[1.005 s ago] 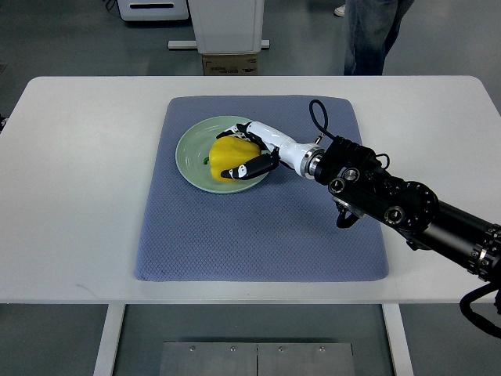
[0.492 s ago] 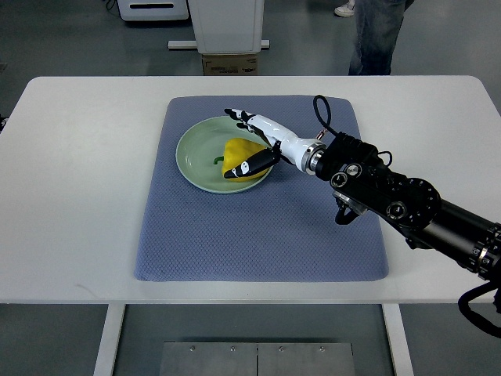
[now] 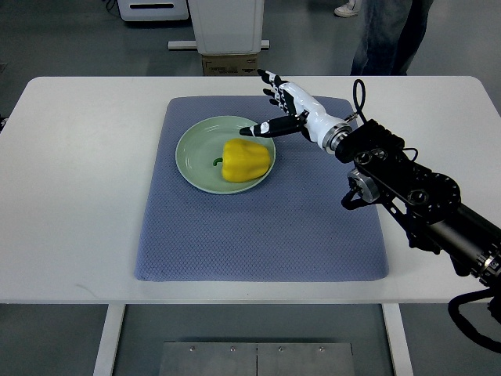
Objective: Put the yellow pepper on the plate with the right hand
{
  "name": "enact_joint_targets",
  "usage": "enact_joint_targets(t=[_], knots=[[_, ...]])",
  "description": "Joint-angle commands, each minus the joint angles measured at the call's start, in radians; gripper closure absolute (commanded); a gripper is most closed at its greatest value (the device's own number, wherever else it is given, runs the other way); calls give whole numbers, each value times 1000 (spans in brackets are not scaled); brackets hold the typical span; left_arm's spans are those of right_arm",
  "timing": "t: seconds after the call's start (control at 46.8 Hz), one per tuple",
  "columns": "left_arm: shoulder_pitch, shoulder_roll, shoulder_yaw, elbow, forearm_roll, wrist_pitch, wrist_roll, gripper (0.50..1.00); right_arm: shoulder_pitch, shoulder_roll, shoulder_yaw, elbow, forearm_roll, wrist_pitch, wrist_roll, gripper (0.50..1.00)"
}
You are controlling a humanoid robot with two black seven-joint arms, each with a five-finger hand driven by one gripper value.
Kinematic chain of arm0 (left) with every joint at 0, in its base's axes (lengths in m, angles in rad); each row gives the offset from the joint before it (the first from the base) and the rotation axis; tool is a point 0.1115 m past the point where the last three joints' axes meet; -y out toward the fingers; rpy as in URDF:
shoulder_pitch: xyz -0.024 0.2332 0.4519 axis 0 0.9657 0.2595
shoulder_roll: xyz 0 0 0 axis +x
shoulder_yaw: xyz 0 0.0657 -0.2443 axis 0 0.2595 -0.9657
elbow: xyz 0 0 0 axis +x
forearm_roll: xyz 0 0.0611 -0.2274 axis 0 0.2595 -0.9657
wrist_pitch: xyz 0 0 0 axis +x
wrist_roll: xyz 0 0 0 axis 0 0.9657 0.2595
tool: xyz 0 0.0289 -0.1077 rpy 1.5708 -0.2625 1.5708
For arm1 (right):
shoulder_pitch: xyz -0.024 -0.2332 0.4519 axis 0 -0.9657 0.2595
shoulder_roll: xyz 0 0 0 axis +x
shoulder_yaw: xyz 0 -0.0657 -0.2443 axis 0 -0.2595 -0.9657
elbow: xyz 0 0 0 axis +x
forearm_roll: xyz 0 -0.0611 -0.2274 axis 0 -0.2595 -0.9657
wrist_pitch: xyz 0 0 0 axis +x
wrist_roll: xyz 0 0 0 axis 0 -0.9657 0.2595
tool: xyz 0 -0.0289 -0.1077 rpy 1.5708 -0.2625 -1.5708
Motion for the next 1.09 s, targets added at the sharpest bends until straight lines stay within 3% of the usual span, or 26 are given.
enact_joint_targets(t=[0.0, 0.748, 1.069], knots=[[0, 0, 0, 1, 0, 0, 0, 500, -19, 0, 49, 0, -1, 0, 0, 500], [0, 0, 0, 1, 0, 0, 0, 500, -229, 0, 546, 39, 1, -1, -9, 500], [0, 0, 0, -1, 0, 0, 0, 500, -288, 0, 618, 73, 9, 0, -7, 500]])
